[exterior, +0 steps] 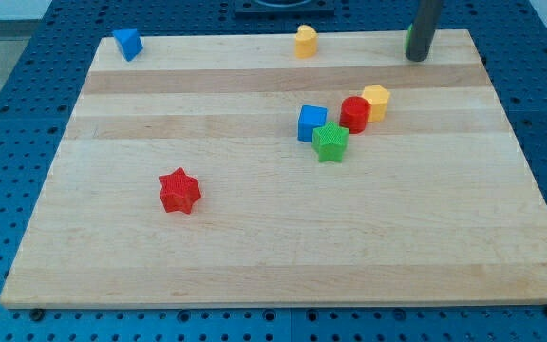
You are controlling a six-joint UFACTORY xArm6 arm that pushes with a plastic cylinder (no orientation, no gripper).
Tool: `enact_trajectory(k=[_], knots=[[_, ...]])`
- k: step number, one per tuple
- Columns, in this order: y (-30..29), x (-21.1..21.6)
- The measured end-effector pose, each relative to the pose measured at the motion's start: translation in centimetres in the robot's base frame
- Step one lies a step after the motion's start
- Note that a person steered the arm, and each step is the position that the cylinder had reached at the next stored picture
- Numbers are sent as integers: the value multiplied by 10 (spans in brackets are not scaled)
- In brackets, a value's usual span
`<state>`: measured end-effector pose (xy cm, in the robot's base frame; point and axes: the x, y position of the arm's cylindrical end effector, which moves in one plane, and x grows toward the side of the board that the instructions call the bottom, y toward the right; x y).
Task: Slightly move the yellow heart at the top center
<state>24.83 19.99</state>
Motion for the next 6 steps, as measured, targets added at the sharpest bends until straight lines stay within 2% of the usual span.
enact_trajectory(k=[1, 2, 3, 5, 6], knots=[[-12, 5], [-67, 8], [-83, -13], [-135, -15], [-137, -15]])
